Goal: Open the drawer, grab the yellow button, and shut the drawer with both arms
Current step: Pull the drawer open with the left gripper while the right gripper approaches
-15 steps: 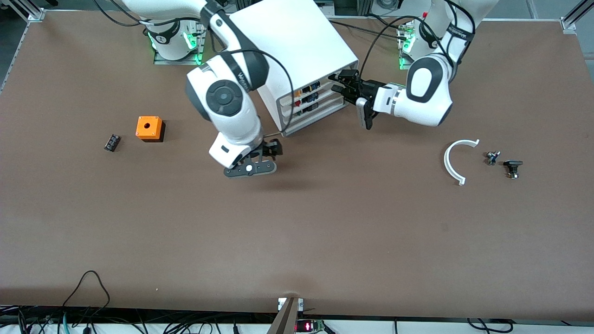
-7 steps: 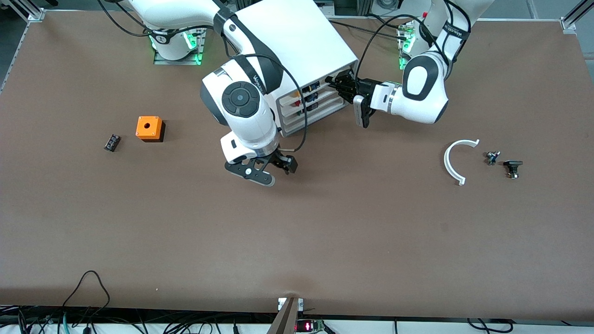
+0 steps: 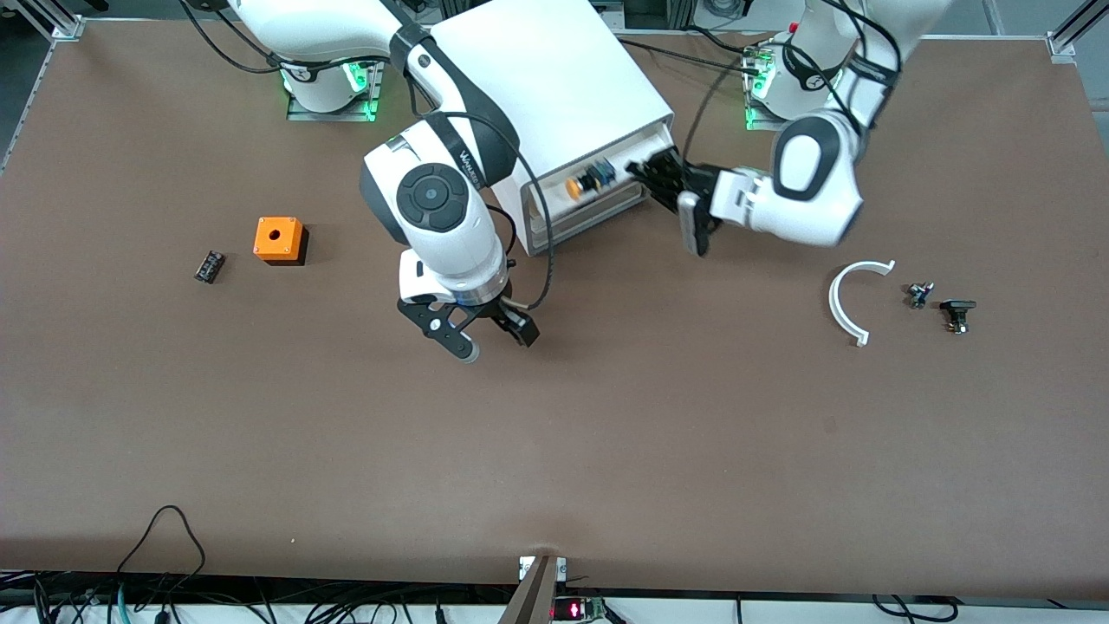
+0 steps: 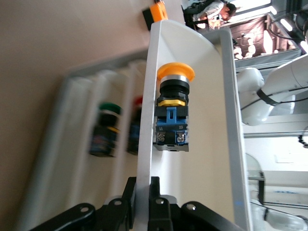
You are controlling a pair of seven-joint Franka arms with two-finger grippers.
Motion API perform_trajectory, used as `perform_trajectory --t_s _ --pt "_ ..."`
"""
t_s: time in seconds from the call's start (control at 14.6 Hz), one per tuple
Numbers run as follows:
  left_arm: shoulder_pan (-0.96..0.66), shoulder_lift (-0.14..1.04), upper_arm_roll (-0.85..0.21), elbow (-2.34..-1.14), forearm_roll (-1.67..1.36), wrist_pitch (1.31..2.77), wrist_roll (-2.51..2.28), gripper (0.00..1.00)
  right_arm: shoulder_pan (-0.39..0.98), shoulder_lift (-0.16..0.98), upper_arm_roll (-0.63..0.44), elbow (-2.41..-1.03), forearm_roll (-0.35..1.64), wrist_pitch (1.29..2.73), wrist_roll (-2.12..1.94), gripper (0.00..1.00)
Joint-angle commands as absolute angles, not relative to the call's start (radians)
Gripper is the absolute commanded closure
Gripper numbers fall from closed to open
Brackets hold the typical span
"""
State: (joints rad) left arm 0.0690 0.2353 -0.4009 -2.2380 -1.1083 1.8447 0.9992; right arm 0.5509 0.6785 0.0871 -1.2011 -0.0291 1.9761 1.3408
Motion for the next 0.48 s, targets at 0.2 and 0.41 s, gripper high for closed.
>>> perform_trajectory --t_s 0.2,0.41 --pt "0.198 0.414 -0.402 -2.013 -0.85 1.789 0.999 1.0 0.545 0.712 0.098 -1.123 0.0 1.956 1.436 0.0" --pt "0.218 0.448 -0.403 -1.954 -0.808 1.75 0.993 1.0 0.58 0.713 0.103 -1.112 -0.002 1.965 1.433 0.0"
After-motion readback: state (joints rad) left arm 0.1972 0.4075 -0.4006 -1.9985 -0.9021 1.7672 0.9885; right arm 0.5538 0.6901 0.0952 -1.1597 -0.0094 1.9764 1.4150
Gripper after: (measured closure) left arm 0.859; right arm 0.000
